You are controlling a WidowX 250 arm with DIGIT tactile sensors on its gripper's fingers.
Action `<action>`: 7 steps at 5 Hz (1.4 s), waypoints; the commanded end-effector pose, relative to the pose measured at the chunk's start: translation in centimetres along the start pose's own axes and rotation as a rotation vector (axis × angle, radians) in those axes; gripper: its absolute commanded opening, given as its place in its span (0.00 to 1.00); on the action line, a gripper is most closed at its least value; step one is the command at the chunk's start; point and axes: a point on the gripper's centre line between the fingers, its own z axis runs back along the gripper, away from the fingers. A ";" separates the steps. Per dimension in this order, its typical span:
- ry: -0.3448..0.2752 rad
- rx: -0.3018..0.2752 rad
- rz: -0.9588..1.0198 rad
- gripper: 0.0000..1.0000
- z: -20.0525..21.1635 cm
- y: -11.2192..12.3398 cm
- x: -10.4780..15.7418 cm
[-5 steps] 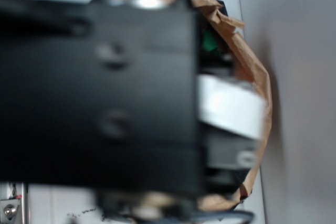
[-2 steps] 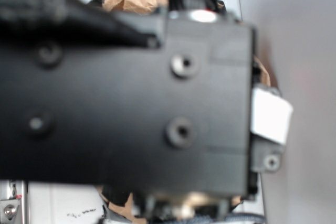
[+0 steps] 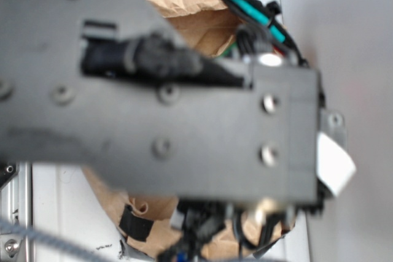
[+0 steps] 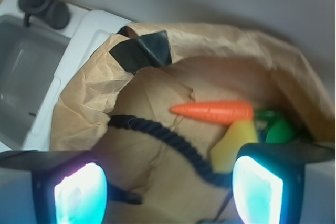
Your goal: Grab the blue rope.
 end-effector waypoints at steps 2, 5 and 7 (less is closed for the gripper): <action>0.031 -0.039 -0.282 1.00 -3.9 2.2 -1.9; 0.010 -0.040 -0.506 1.00 -9.7 -3.2 -2.4; -0.029 -0.054 -0.557 1.00 -12.0 -4.4 -1.1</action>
